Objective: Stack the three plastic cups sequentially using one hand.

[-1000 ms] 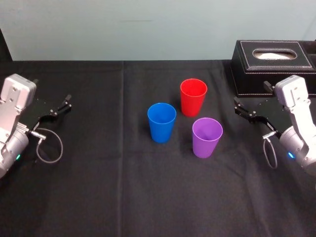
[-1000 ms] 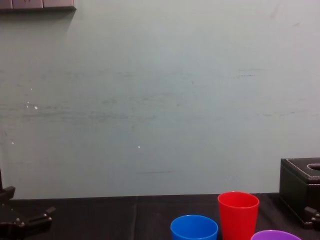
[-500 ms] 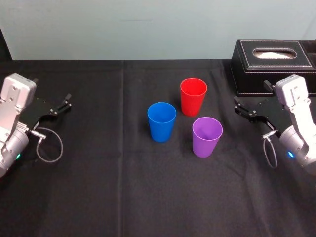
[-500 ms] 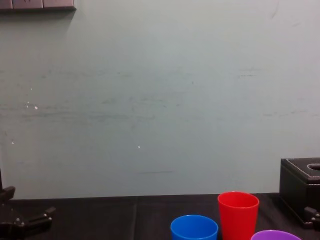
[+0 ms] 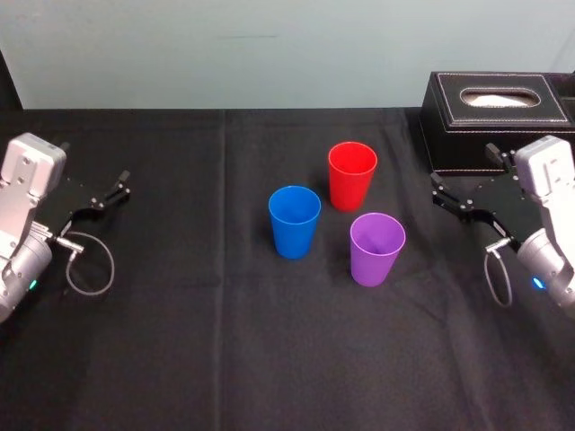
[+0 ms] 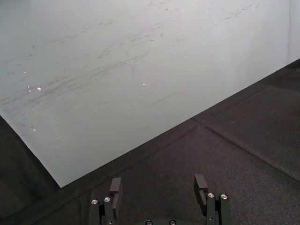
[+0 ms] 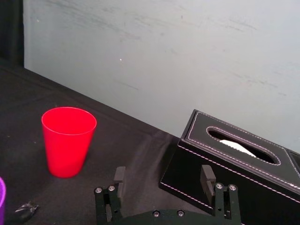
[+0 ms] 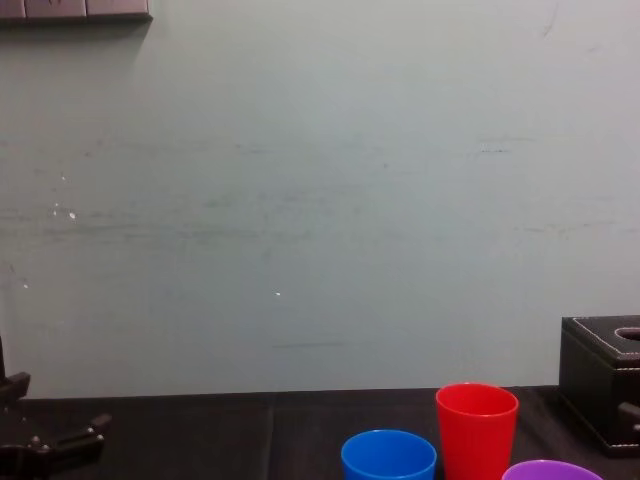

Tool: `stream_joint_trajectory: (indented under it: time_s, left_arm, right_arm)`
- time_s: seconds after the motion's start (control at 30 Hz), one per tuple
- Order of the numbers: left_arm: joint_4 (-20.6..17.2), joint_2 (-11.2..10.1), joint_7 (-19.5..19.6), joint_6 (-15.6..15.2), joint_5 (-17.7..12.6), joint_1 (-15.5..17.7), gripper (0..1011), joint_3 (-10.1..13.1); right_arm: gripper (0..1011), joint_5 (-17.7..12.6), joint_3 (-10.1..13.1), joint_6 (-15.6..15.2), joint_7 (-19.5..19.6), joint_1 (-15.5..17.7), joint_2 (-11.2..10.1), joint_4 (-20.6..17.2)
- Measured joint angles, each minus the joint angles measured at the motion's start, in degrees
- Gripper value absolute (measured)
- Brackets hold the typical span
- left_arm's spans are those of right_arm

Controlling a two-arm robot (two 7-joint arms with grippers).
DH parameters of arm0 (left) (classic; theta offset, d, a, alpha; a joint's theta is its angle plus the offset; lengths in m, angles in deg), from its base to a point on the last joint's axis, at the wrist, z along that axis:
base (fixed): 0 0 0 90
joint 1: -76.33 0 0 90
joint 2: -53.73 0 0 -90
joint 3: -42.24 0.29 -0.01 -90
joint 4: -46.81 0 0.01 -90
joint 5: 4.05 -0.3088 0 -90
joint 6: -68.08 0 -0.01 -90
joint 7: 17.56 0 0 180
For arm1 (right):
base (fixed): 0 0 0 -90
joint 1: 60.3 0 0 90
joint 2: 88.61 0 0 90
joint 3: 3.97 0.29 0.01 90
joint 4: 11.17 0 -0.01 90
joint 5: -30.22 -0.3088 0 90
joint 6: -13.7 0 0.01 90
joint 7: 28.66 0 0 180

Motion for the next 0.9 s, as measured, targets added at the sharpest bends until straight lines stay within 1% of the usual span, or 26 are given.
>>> stream_joint_trajectory:
  time_s: [0.07,0.17,0.2,0.33,0.37,0.47,0.53,0.67,0.9]
  left_arm:
    - [0.0,0.0,0.0,0.0,0.0,0.0,1005,0.0]
    - [0.0,0.0,0.0,0.0,0.0,-0.01,1005,0.0]
    - [0.0,0.0,0.0,0.0,0.0,0.0,1005,0.0]
    - [0.0,0.0,0.0,0.0,0.0,0.0,1005,0.01]
    - [0.0,0.0,0.0,0.0,0.0,0.0,1005,0.0]
    - [0.0,0.0,0.0,0.0,0.0,0.0,1005,0.0]
    - [0.0,0.0,0.0,0.0,0.0,0.0,1005,0.0]
    - [0.0,0.0,0.0,0.0,0.0,0.0,1005,0.0]
    - [0.0,0.0,0.0,0.0,0.0,0.0,1005,0.0]
  right_arm:
    - [1002,-0.25,0.51,0.26,-0.42,0.55,-0.34,-0.6]
    - [1003,-0.98,1.59,0.92,-1.97,2.47,-1.56,-2.52]
    - [1003,-0.98,1.59,0.92,-1.97,2.47,-1.56,-2.52]
    - [1003,-2.29,2.64,1.66,-4.13,4.71,-2.86,-4.35]
    - [1003,-3.02,3.04,2.1,-5.18,5.67,-3.38,-4.98]
    - [1002,-4.07,3.64,2.72,-6.74,7.0,-4.1,-6.01]
    - [1003,-5.19,4.31,3.36,-8.61,8.83,-5.02,-7.21]
    - [1003,-6.19,5.01,4.36,-10.48,11.13,-5.84,-8.41]
    - [1003,-7.72,5.57,5.72,-13.22,14.06,-6.17,-9.41]
